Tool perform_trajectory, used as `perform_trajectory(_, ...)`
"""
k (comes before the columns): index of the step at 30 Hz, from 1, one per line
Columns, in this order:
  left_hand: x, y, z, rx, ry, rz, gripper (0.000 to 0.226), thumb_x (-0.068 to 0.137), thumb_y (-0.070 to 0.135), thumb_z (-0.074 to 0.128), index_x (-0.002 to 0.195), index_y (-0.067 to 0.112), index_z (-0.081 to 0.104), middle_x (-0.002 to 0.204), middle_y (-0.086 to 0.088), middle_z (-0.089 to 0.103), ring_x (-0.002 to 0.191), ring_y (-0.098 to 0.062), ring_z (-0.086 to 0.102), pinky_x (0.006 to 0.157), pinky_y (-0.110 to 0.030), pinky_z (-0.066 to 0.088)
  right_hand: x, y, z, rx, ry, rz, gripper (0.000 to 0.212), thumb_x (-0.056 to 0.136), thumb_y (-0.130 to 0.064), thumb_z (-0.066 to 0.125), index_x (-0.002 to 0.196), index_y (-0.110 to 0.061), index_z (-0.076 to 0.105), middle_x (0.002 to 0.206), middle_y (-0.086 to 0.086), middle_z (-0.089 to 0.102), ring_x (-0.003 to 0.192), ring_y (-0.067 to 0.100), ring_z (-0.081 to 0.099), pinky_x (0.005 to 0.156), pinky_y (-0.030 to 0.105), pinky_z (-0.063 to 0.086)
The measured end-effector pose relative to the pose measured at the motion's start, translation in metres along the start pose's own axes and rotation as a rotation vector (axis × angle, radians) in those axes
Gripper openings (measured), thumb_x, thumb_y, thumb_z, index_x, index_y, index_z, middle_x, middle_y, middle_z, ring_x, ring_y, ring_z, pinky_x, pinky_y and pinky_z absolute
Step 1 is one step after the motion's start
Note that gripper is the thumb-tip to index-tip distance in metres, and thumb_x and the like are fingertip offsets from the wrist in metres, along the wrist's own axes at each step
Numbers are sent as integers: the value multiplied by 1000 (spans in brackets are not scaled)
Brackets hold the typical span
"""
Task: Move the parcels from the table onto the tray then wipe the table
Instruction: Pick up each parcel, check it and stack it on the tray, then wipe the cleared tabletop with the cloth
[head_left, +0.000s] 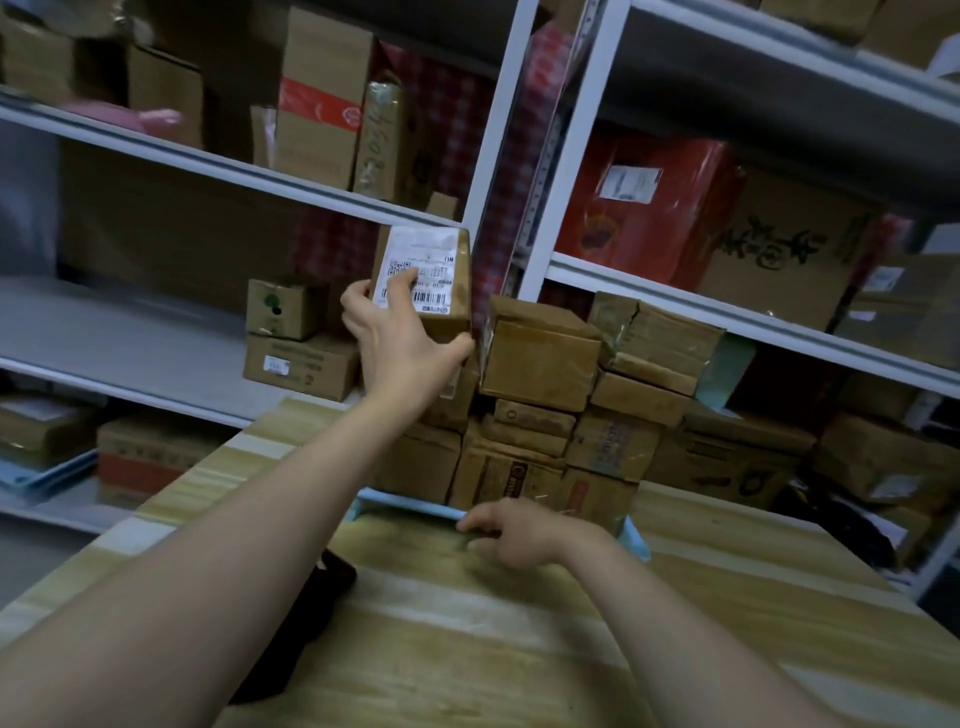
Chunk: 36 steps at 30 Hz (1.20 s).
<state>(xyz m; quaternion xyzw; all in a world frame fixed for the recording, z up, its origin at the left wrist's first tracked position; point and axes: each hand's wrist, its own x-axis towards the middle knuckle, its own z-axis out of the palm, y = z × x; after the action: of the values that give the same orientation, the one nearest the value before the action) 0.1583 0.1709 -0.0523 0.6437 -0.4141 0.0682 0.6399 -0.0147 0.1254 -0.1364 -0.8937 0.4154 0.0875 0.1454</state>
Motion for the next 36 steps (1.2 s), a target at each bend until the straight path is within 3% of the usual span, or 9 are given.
perform_trajectory(8, 32, -13, 51, 39, -59, 50, 72, 70, 43, 75, 130, 27, 40, 144, -11, 12, 128, -32, 27, 104, -45, 41, 29, 11, 0, -4, -78, -1, 40, 99, -37, 52, 139, -32, 53, 142, -5, 55, 128, 19, 51, 109, 37, 41)
perform_trajectory(14, 38, -34, 56, 5, -111, 98, 69, 83, 28, 71, 142, 29, 35, 148, -5, 24, 129, -26, 41, 109, -45, 38, 33, 17, -2, 101, -76, -1, 35, 100, -32, 49, 133, -32, 60, 132, -6, 61, 121, 16, 56, 106, 33, 43)
perform_trajectory(19, 24, -40, 49, 139, -138, 25, 102, 85, 28, 69, 153, 28, -7, 163, -6, 2, 149, -27, 3, 119, -51, 5, 36, 11, 10, 59, -52, -13, 31, 98, -37, 55, 127, -32, 64, 128, -5, 64, 118, 16, 57, 104, 32, 45)
perform_trajectory(23, 1, -56, 30, 182, -158, -113, 102, 84, 34, 69, 153, 30, -6, 160, -14, -4, 147, -33, -1, 118, -51, 3, 41, -21, 27, 243, 150, -173, 22, 95, -30, 63, 115, -24, 71, 106, -8, 70, 102, 10, 65, 97, 29, 51)
perform_trajectory(25, -9, -68, 16, 227, -182, -192, 91, 87, 35, 65, 153, 29, 2, 158, -17, 1, 145, -35, 4, 117, -50, 8, 45, -51, 38, 380, 160, -268, 27, 94, -28, 66, 120, -20, 70, 112, -5, 70, 102, 8, 63, 99, 29, 50)
perform_trajectory(27, -17, -87, -3, 304, -205, -265, 82, 88, 37, 61, 152, 28, 11, 157, -17, 7, 142, -37, 12, 115, -50, 13, 52, -83, 58, 318, 93, -446, 45, 89, -46, 67, 131, -29, 64, 133, -1, 63, 121, 11, 56, 110, 34, 41)
perform_trajectory(30, -24, -118, -34, 425, -277, -380, 73, 88, 40, 60, 148, 27, 21, 153, -16, 16, 139, -39, 20, 113, -51, 22, 63, -125, 88, -26, -109, -512, 72, 80, -68, 64, 144, -51, 35, 162, 1, 26, 149, 25, 17, 121, 47, 15)
perform_trajectory(33, -31, -142, -61, 539, -331, -479, 69, 89, 44, 58, 147, 26, 25, 150, -17, 21, 135, -40, 25, 110, -52, 26, 73, -152, 94, -197, 76, -483, 61, 92, -49, 61, 147, -35, 40, 155, 10, 34, 136, 33, 27, 111, 41, 25)
perform_trajectory(36, -30, -156, -78, 582, -332, -524, 66, 90, 45, 55, 147, 26, 27, 149, -18, 23, 134, -41, 26, 111, -52, 24, 89, -172, 83, -82, 372, -360, 52, 100, -34, 49, 146, -11, 42, 146, 16, 41, 135, 37, 30, 107, 39, 29)
